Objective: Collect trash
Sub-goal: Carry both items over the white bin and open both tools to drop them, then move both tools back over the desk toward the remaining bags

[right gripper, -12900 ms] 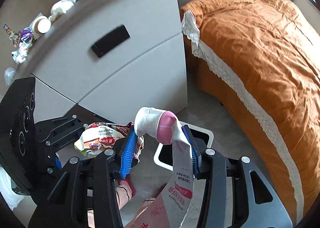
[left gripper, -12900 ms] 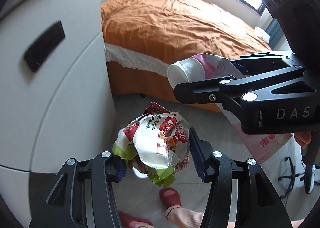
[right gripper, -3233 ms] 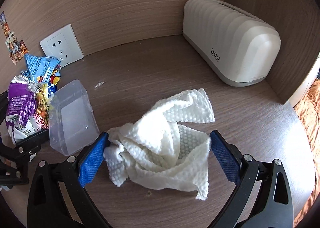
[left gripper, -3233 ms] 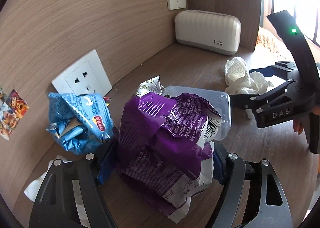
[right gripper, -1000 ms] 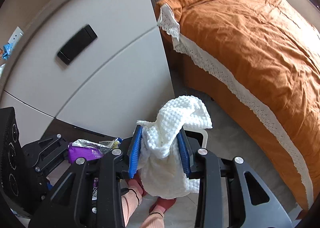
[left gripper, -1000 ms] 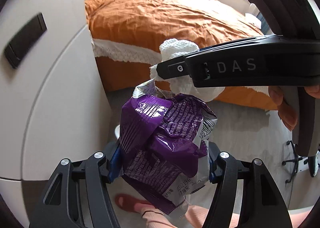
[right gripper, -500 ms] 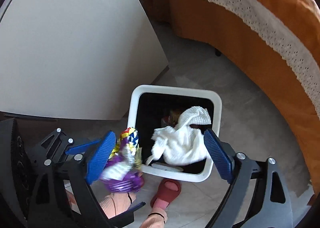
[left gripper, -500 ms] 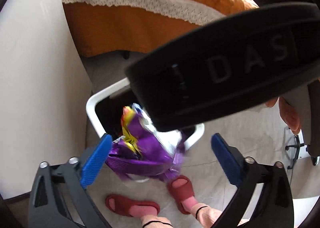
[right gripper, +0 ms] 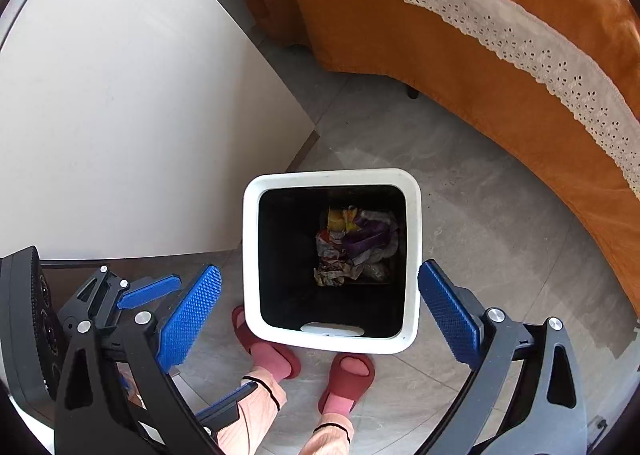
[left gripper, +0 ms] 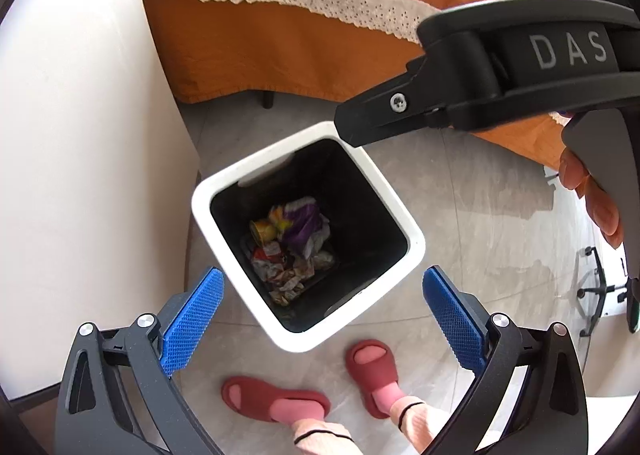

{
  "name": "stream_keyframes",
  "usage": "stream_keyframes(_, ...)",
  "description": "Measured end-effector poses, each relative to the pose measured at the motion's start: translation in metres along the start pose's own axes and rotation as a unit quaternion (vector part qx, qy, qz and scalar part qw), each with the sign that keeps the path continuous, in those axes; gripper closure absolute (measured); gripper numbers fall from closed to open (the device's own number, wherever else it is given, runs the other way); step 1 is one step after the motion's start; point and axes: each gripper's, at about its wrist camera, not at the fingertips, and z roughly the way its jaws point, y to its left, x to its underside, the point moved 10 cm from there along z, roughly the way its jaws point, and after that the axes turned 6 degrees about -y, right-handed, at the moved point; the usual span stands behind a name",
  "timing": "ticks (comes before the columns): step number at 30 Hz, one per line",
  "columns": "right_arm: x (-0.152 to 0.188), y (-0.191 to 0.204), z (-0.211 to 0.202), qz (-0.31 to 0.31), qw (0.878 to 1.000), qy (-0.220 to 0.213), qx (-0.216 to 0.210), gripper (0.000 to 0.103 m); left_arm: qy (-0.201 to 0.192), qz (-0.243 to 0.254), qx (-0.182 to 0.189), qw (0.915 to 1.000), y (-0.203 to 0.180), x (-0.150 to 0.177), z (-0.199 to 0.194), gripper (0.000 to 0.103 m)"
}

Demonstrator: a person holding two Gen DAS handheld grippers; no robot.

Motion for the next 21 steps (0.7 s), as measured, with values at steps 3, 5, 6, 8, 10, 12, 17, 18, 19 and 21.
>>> stream_keyframes(3, -0.002, 0.009, -0.01, -0.007, 1.0, -0.003, 0.001, 0.005, -0.008, -0.002, -0.001, 1.0, -0.001, -0.006, -0.015, 0.005)
stream_keyframes(5, -0.002, 0.016, -0.018, -0.011, 1.0, -0.005, 0.0, 0.005, -0.013, -0.003, -0.003, 0.9999, -0.002, -0.01, -0.024, 0.005)
stream_keyframes(6, -0.002, 0.02, -0.024, -0.014, 1.0, -0.007, -0.001, 0.005, -0.017, -0.004, -0.004, 0.9998, -0.002, -0.012, -0.029, 0.005)
stream_keyframes(8, -0.005, 0.026, -0.034, -0.016, 1.0, -0.01, -0.004, 0.005, -0.024, -0.006, -0.005, 0.9997, -0.003, -0.016, -0.043, 0.005)
stream_keyframes(10, -0.006, 0.033, -0.048, -0.016, 1.0, -0.016, -0.008, 0.005, -0.033, -0.008, -0.01, 0.9994, -0.003, -0.021, -0.056, 0.005)
stream_keyframes(12, -0.008, 0.04, -0.059, -0.014, 1.0, -0.019, -0.012, 0.005, -0.038, -0.011, -0.013, 0.9991, -0.002, -0.025, -0.07, 0.005)
stream_keyframes(17, -0.013, 0.055, -0.092, -0.014, 0.999, -0.035, -0.017, 0.005, -0.053, -0.024, -0.03, 0.9978, 0.002, -0.038, -0.105, 0.005)
stream_keyframes(18, -0.014, 0.057, -0.1, -0.014, 0.999, -0.04, -0.016, 0.005, -0.058, -0.028, -0.034, 0.9974, 0.003, -0.041, -0.113, 0.005)
stream_keyframes(19, -0.016, 0.059, -0.109, -0.013, 0.999, -0.046, -0.016, 0.005, -0.063, -0.032, -0.039, 0.9968, 0.004, -0.044, -0.123, 0.005)
stream_keyframes(21, -0.018, 0.063, -0.126, -0.01, 0.998, -0.055, -0.019, 0.005, -0.071, -0.039, -0.045, 0.9957, 0.006, -0.048, -0.14, 0.005)
